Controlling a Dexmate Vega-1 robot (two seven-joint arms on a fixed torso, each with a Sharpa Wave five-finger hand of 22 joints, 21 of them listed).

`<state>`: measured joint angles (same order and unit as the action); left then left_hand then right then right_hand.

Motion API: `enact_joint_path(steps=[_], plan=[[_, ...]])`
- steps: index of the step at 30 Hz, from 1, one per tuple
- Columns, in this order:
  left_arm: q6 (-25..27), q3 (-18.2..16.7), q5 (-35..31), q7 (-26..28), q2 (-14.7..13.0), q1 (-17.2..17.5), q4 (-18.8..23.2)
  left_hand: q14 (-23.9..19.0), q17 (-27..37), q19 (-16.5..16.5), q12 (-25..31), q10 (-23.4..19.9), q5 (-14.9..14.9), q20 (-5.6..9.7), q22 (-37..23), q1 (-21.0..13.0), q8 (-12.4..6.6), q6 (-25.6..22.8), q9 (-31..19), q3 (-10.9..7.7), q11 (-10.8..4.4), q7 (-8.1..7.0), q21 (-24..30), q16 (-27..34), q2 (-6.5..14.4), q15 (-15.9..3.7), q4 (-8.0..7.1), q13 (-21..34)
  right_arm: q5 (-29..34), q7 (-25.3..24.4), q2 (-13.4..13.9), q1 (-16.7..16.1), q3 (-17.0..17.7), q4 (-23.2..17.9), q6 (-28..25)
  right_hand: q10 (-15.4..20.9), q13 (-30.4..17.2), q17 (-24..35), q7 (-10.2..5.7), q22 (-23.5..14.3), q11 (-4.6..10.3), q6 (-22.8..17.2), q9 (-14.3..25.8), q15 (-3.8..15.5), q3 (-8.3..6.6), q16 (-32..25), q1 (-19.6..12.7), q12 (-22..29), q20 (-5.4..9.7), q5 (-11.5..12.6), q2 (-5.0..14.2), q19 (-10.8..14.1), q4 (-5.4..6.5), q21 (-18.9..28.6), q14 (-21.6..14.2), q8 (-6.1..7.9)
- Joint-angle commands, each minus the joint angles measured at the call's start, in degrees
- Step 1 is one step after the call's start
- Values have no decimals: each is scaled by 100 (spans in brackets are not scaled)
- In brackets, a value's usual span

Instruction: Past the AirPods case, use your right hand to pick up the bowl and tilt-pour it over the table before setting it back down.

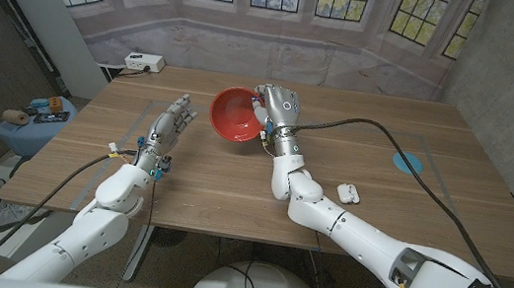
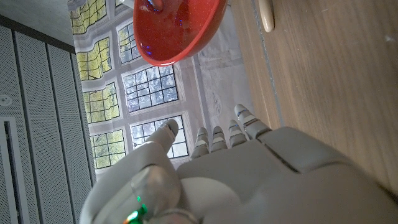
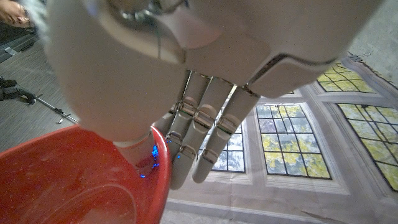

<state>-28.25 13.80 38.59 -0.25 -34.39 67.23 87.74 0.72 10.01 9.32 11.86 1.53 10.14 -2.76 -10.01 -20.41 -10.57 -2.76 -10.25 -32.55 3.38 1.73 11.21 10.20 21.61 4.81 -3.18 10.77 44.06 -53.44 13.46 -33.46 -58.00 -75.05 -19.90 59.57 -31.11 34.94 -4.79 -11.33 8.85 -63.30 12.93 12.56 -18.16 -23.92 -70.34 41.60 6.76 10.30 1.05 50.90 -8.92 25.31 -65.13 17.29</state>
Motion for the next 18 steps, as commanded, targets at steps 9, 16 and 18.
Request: enact_joint_path(steps=[9, 16, 18], plan=[[-92, -82, -78, -24, -104, 126, 78, -43, 7, 24, 6, -28, 29, -28, -9, 1472, -17, -48, -19, -30, 0, -14, 16, 20, -1404, 16, -53, 25, -101, -604, -238, 253, -126, 754, -153, -25, -42, 68, 0, -12, 28, 22, 26, 102, 2, 75, -45, -28, 86, 47, 106, -73, 20, 75, -31, 24], [-122, -120, -140, 51, -140, 243, 176, -44, 2, 23, 4, -25, 33, -31, -7, 1472, -16, -49, -18, -36, -1, -12, 14, 17, -1404, 14, -53, 24, -155, -803, -281, 367, -171, 939, -145, -37, -63, 86, -12, -11, 19, 34, 29, 105, 5, 112, -50, -30, 81, 47, 105, -93, 14, 87, -14, 25], [-135, -133, -158, 75, -146, 279, 197, -44, 1, 23, 4, -25, 34, -34, -7, 1472, -16, -49, -18, -37, -2, -10, 14, 16, -1404, 13, -52, 24, -168, -850, -295, 393, -189, 985, -138, -32, -57, 93, -3, -10, 15, 42, 31, 105, 4, 120, -50, -35, 77, 48, 112, -101, 15, 90, -16, 23]])
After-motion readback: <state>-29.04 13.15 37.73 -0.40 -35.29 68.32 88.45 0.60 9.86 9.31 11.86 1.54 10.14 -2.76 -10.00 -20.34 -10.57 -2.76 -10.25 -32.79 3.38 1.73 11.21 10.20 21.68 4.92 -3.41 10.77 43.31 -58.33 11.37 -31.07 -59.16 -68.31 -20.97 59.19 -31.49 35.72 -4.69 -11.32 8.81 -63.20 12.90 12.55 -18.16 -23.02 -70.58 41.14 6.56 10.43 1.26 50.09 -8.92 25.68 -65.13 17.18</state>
